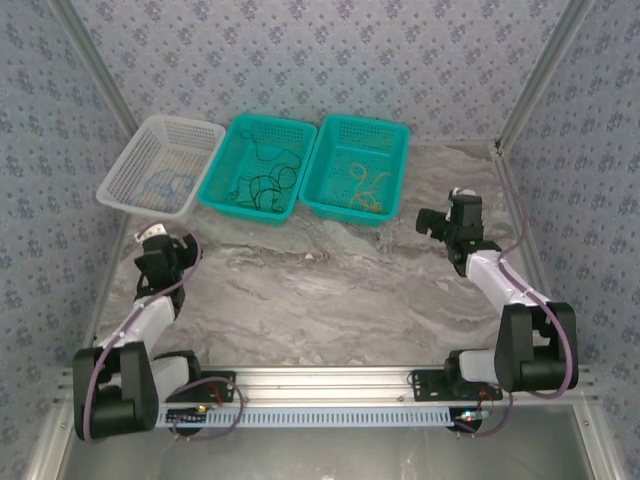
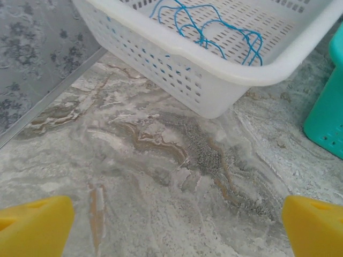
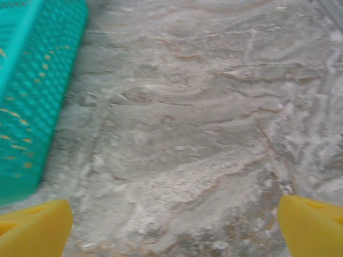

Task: Untangle the cables

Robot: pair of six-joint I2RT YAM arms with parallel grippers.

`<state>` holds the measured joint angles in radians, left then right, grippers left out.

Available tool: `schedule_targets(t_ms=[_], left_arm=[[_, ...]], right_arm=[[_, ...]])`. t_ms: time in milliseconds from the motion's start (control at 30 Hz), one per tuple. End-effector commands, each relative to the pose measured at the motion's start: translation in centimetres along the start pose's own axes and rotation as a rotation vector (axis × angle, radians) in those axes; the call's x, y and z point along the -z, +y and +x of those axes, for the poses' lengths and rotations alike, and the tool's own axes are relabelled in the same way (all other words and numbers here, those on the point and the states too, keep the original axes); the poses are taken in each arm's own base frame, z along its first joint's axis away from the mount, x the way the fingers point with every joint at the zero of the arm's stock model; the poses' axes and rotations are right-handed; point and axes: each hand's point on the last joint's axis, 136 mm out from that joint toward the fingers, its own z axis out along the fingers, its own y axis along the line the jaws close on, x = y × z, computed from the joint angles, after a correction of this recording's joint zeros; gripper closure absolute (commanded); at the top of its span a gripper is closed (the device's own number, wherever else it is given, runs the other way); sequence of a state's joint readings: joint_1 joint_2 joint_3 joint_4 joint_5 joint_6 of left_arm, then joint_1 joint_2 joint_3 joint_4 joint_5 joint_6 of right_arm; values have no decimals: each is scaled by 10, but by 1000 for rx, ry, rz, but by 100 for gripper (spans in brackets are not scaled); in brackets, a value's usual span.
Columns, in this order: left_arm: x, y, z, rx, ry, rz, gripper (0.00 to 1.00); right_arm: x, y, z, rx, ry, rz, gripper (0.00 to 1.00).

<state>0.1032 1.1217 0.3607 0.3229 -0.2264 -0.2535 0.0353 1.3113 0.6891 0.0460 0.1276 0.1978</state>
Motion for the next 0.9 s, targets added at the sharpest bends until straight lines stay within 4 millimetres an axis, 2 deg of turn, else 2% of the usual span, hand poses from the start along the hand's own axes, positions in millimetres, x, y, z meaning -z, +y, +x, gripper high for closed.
schedule_targets(t_ms=[0,167,333,433,600,633,733,867], left_arm=[[-12,-16,-5,-43,-24,78,1],[-21,-34,-10,-75,-41,163,0],[-29,-51,-17,-91,-71,244,1],[-31,-53,-21,-117,-128,258,1],[-35,-68,1,-174,-169,339,1],[-35,-73,-2,-179,-196,356,0],[-46,-62,-3,-163,-142,232,1],[-46,-53,-5,-189,-156,88,1]], right_arm=[[0,-26,-6,55,-105,110,0],[-12,-34,14,49,-64,66,0],[-14,-23,19,37,-129,-42,0],[-15,-18,20,58,-137,-74,0],[-14,-9,14,86,-186,-119,0],[-14,-8,13,100,-201,-126,0],[-16,-9,9,129,-226,-115,0],[-17,-13,10,130,-269,-94,0]])
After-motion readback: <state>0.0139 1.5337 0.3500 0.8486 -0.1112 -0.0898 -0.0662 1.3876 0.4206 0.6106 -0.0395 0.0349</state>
